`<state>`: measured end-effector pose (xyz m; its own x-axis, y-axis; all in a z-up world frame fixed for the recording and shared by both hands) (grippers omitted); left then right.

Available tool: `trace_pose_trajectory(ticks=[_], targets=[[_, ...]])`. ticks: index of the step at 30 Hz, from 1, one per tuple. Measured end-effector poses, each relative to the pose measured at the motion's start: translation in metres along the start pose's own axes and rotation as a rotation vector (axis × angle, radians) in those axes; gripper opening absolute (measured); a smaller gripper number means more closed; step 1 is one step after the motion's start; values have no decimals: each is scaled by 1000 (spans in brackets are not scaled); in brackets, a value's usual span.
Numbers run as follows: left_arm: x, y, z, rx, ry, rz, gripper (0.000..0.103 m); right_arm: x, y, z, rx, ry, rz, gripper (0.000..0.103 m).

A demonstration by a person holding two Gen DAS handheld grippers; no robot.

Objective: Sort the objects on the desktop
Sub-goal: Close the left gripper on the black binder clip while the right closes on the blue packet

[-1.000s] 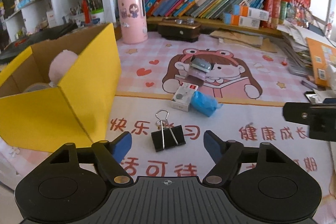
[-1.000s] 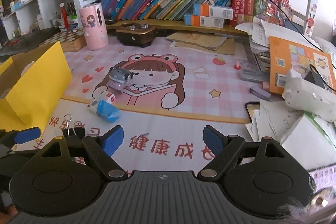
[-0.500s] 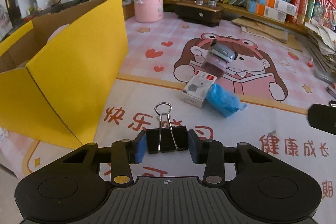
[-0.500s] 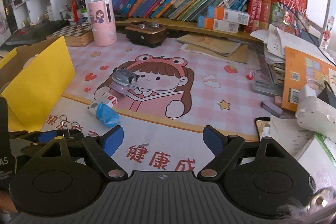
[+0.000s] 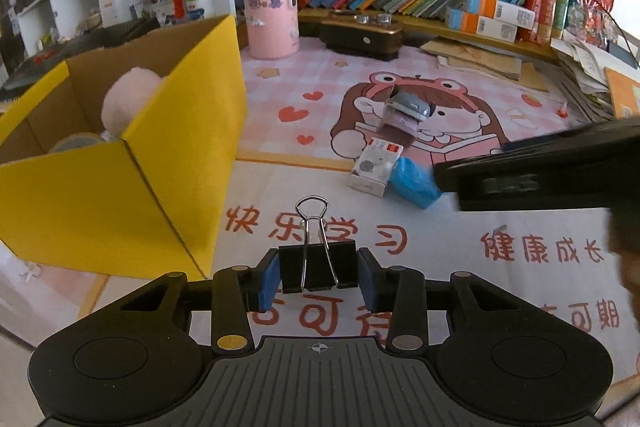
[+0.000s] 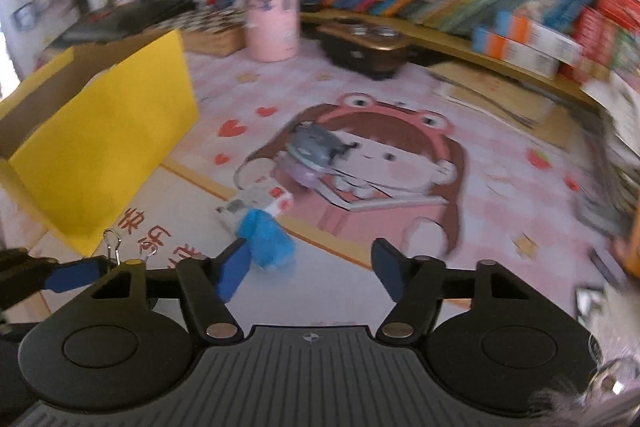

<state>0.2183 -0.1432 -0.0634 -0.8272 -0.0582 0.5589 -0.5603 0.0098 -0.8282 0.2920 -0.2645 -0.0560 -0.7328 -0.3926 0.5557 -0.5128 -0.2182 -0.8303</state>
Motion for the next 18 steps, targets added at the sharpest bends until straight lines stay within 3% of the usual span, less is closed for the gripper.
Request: trace_pose_trajectory(ticks=[5, 11, 18], targets=[[6, -2, -3, -13, -4, 17, 39, -30, -3, -10, 81, -86, -55, 53], [11, -1, -3, -15, 3, 24, 39, -45, 1, -13, 88, -120, -112, 34], [17, -2, 2, -20, 29, 41, 39, -29, 3, -10, 64, -113, -69, 27]])
Point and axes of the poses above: each gripper's, at about its wrist camera, not at the fingertips, and x roughly against the way its jaws point, z to its right, y to its underside, the point moved 2 cm from there along -x, roughly the way its jaws point, and after that the axes turned 12 degrees about z, right-handed, at the moved point
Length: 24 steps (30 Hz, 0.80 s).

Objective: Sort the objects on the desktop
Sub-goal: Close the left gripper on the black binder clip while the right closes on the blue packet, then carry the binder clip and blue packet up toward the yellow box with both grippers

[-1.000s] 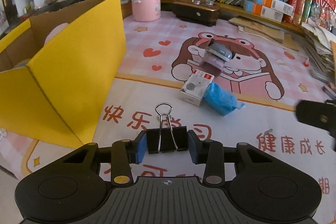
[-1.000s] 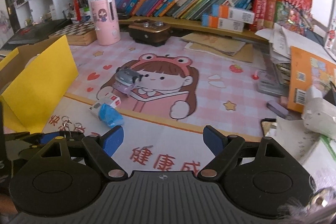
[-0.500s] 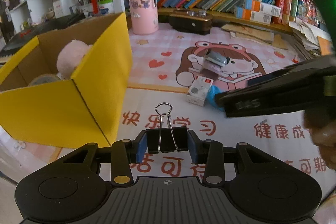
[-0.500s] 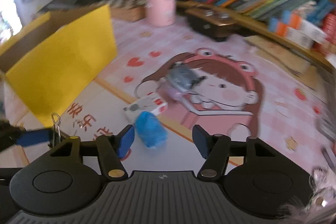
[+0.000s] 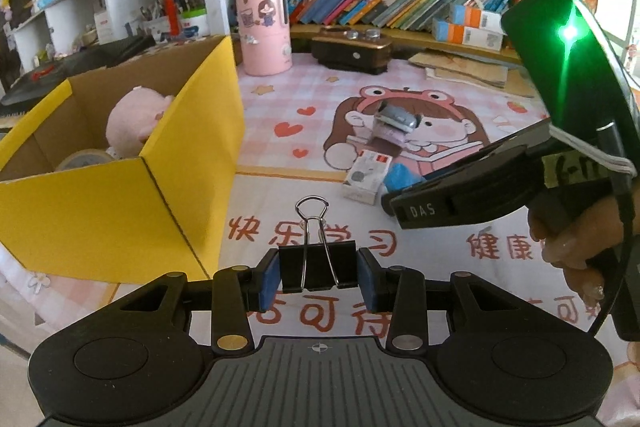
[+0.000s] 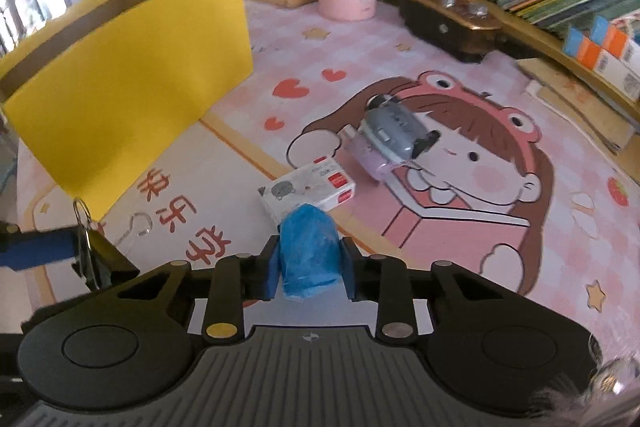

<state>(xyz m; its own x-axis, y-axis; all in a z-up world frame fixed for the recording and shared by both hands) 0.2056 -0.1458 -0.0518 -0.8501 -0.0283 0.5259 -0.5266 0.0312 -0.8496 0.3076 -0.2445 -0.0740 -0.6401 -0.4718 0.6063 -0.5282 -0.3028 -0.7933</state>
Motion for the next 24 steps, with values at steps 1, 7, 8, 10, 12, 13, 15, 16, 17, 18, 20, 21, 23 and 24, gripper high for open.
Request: trace_pose_trajectory(ticks=[1, 7, 8, 10, 12, 13, 15, 16, 17, 18, 20, 21, 23, 24], targets=[[2, -1, 1, -1, 4, 6, 39, 6, -1, 1, -12, 6, 16, 27], [17, -5, 5, 0, 39, 52, 39, 46, -5, 5, -126, 61, 74, 27], [20, -6, 4, 4, 46, 61, 39, 54, -4, 5, -143, 68, 82, 27], [27, -9, 3, 10, 58, 81, 39, 69, -3, 4, -174, 79, 92, 27], [34, -12, 1, 19, 67, 100, 39, 81, -1, 1, -198, 87, 102, 27], [38, -13, -1, 26, 72, 109, 39, 87, 0, -1, -208, 92, 107, 27], [44, -15, -6, 38, 78, 124, 39, 98, 2, -7, -227, 97, 120, 27], [47, -16, -9, 45, 80, 131, 39, 104, 3, -9, -234, 101, 127, 27], [50, -17, -12, 52, 82, 138, 39, 109, 4, -13, -240, 105, 133, 27], [54, -17, -15, 57, 83, 145, 39, 113, 5, -16, -247, 109, 136, 27], [61, -16, -22, 68, 85, 157, 39, 120, 8, -24, -255, 118, 138, 27], [65, -15, -25, 73, 85, 163, 39, 122, 9, -28, -257, 121, 137, 27], [70, -13, -32, 79, 82, 170, 39, 125, 12, -35, -261, 124, 130, 27], [72, -12, -34, 83, 82, 172, 39, 126, 13, -39, -263, 126, 126, 27]])
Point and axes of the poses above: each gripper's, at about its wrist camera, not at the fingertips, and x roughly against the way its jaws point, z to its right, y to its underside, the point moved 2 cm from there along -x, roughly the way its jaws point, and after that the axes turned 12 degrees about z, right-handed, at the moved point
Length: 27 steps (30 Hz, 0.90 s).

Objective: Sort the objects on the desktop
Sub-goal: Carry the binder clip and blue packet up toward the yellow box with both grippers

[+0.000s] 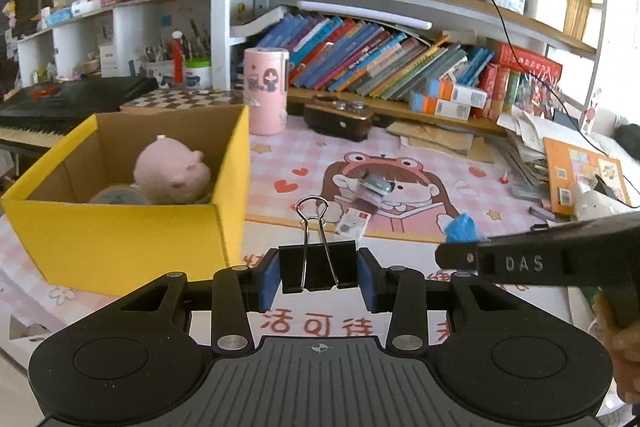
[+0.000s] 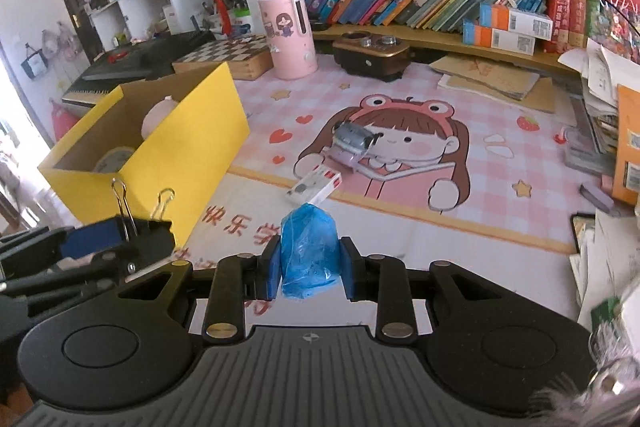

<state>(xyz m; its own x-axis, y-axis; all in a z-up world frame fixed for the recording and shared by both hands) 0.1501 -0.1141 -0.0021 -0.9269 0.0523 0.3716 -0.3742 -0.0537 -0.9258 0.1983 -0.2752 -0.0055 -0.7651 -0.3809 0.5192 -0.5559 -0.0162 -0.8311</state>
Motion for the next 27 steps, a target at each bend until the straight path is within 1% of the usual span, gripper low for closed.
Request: trace_pose_trajectory(ticks=[9, 20, 27], targets=[[31, 7, -29, 14, 12, 13, 39, 16, 16, -42, 8, 7, -4, 27], [76, 20, -71, 61, 25, 1, 39, 38, 47, -95, -20, 0, -54, 27], [101, 27, -93, 69, 28, 6, 39, 51, 60, -126, -18, -6, -52, 27]])
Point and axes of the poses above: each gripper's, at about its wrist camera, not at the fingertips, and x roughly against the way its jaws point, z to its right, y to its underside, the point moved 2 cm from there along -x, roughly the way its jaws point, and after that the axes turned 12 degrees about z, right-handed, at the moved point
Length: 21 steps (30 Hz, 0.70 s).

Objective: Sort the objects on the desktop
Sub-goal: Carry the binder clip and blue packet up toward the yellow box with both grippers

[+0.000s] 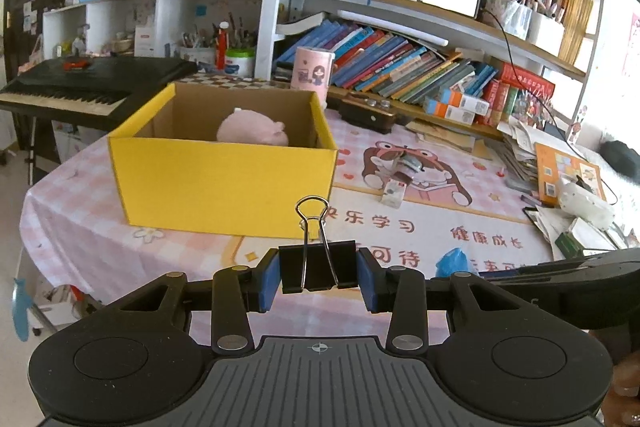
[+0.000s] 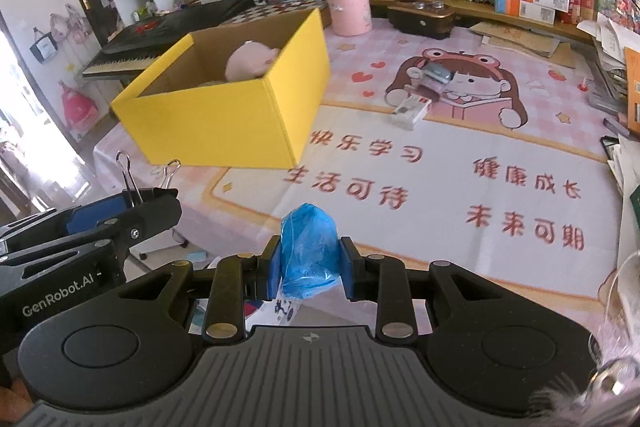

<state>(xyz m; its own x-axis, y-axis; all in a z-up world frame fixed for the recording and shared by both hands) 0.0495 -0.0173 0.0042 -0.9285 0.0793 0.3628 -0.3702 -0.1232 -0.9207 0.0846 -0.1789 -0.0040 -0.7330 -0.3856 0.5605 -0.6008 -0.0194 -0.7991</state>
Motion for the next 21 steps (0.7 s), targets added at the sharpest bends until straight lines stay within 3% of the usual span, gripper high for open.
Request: trace_pose_trajectory(ticks=[21], targets=[[50, 12, -51, -19, -17, 5, 39, 10, 32, -68, -13, -25, -1, 27]])
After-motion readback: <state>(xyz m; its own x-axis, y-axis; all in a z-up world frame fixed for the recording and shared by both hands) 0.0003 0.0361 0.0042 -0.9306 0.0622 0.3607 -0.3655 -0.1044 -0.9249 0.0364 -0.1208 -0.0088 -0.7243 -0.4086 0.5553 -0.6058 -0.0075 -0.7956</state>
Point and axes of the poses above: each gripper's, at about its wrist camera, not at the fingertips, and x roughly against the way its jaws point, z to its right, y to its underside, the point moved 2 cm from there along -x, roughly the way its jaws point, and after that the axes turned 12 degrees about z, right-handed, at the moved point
